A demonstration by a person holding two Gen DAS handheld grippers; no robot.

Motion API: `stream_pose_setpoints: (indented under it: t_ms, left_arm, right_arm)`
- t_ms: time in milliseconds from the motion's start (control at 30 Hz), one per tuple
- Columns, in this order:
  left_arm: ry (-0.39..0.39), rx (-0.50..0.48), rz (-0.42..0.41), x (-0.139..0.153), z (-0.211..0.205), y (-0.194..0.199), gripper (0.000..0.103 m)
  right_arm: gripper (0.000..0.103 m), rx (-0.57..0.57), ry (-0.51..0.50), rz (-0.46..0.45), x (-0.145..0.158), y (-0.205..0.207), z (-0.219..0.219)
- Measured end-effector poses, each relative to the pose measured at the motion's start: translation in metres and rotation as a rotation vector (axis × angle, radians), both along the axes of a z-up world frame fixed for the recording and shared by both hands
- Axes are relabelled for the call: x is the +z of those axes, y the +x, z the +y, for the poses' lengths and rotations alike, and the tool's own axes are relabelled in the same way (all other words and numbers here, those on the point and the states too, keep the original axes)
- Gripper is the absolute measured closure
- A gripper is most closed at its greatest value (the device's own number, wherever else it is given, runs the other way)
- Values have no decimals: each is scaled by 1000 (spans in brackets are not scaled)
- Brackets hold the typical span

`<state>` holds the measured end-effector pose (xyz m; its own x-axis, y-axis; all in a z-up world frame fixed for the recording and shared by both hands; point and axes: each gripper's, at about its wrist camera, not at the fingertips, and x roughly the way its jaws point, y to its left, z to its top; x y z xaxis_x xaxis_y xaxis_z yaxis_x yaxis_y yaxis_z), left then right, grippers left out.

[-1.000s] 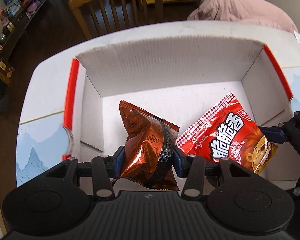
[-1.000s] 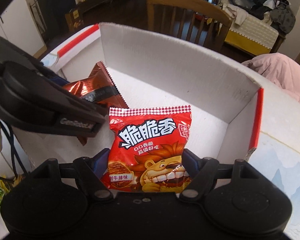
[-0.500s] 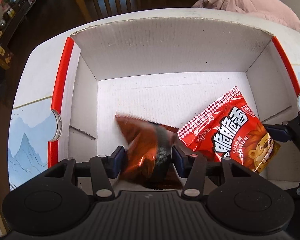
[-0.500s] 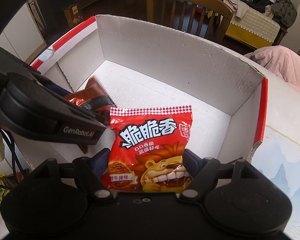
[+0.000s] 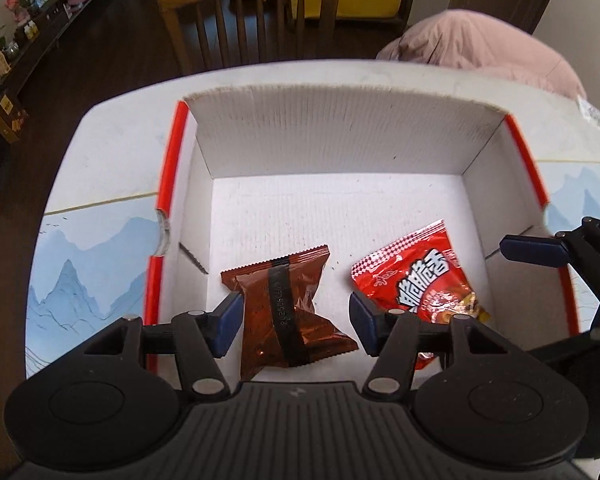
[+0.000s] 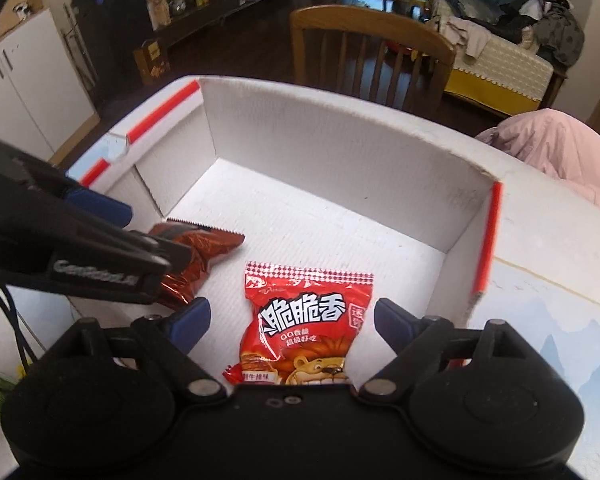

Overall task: Organize snacks
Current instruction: 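Open both tools to drop the snacks into the box, then move both tools back toward the snack pile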

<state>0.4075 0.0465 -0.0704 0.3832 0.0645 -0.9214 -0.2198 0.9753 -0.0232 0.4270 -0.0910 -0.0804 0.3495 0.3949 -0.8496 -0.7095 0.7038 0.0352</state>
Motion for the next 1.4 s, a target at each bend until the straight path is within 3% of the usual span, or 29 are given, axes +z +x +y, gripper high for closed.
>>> stream_pose_setpoints:
  t_ms: [800, 1033, 1167, 1400]
  left_arm:
    - [-40, -131, -267, 90, -7, -122, 45]
    - [-45, -139, -334, 102, 1, -162, 45]
    - [-65, -151, -367, 105, 5, -186, 35]
    - [-55, -169, -417, 104, 10, -224, 33]
  right_arm:
    - [9, -181, 171, -116, 84, -103, -39]
    - [5, -188, 222, -159, 98, -141, -45]
    - [2, -190, 257, -187, 102, -164, -50]
    - [0, -188, 306, -211, 99, -198, -57]
